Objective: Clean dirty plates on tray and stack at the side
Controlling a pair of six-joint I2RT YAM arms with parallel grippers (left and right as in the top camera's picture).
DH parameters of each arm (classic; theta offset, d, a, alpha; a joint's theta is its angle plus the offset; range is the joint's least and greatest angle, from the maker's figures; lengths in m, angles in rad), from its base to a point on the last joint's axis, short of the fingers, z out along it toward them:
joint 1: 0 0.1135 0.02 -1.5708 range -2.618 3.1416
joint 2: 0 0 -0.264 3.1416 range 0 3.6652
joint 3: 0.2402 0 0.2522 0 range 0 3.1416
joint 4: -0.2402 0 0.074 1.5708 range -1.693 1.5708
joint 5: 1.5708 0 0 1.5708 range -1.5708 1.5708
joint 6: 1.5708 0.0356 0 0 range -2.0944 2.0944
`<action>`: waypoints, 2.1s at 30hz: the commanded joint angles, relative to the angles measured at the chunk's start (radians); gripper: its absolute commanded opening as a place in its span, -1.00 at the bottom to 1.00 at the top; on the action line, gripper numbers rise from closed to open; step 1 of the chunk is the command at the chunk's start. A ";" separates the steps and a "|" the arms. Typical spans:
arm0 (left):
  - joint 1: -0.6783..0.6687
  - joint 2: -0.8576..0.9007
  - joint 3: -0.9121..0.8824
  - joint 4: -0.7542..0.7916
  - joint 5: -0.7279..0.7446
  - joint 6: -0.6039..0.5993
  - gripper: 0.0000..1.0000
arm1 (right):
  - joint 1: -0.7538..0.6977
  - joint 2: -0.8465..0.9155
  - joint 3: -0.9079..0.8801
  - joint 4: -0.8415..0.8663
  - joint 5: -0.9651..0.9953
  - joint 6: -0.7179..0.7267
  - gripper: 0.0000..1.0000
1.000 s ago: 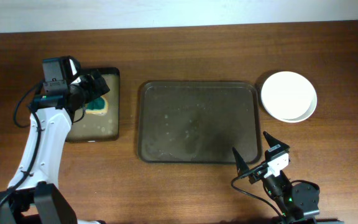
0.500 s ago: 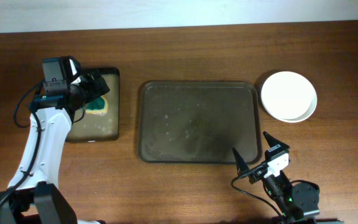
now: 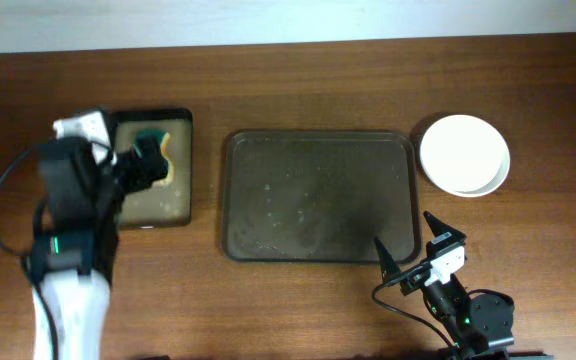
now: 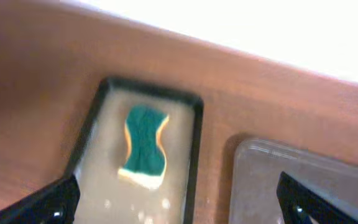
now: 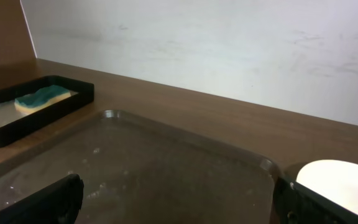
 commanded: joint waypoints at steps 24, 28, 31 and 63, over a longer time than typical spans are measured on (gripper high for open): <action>0.004 -0.973 -0.976 0.695 0.113 0.125 0.99 | 0.009 -0.008 -0.005 -0.005 0.012 0.000 0.97; 0.004 -1.003 -0.976 0.592 0.081 0.124 0.99 | 0.009 -0.008 -0.005 -0.005 0.012 0.000 0.97; 0.004 -1.049 -0.976 0.457 0.020 0.122 0.99 | 0.009 -0.008 -0.005 -0.006 0.012 0.000 0.97; -0.064 -1.112 -0.976 0.354 -0.102 0.128 0.99 | 0.009 -0.008 -0.005 -0.005 0.012 0.000 0.97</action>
